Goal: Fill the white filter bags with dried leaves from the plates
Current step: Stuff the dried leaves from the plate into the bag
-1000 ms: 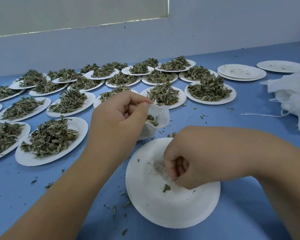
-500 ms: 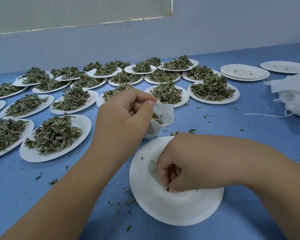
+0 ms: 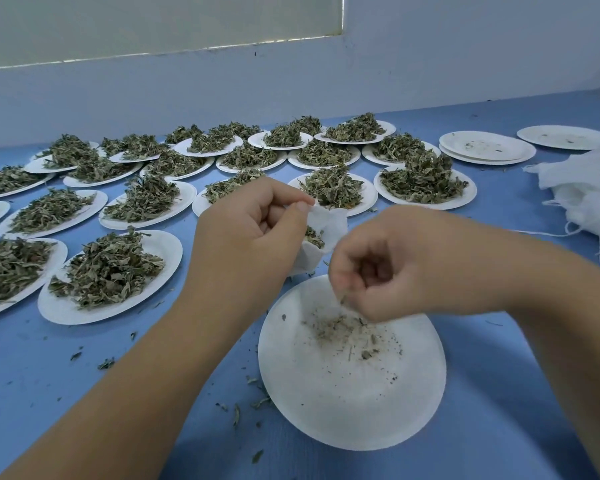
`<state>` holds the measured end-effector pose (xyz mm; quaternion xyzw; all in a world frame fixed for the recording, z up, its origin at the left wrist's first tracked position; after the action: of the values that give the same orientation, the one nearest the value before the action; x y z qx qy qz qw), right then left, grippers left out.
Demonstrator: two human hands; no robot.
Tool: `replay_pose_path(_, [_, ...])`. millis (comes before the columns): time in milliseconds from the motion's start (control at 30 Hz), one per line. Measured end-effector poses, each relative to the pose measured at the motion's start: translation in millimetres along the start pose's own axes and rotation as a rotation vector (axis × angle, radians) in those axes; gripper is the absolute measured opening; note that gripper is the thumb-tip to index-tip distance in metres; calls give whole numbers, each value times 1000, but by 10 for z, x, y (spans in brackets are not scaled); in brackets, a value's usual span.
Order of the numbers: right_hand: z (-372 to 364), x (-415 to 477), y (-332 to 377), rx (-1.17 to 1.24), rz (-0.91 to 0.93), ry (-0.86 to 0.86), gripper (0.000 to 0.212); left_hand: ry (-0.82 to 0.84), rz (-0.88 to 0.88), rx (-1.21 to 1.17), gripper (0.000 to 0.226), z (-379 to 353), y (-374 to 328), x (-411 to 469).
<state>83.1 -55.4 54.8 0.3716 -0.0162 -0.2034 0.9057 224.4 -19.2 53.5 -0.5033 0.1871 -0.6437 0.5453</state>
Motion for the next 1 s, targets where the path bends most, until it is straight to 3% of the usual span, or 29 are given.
replay_pose_path(167, [197,-18,-11,24,98,-340,20,18,-1,-13,15,-20,-2,-5])
replay_pose_path(300, [101,62,61,-198,114,-513,13,24,-8,2,18,-33,-11,-12])
replay_pose_path(467, [52,104,117,-423,147,-502,12,10,-3,-24,18,-22,-1,-4])
replay_pose_path(667, [160,23,68,-270,113,-525,21,4,-12,-23,16,-9,20,3])
replay_pose_path(867, [182,1,54,-288,51,-531,8,3,-16,-4,17,-8,14,-2])
replay_pose_path(1000, [217,-71,70,-161,81,-490,14,-44,-11,-5,19,41,19,-2])
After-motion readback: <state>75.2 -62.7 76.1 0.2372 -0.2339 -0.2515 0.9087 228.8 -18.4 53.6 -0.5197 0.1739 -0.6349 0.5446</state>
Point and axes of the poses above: each hand's wrist, its own x-axis towards the middle knuckle, its own z-axis out of the back of the hand, y = z × x, the point moved 5 cm from there along x, towards the middle knuckle, and after that the axes turned 11 degrees about y, right-handed, at the moved point
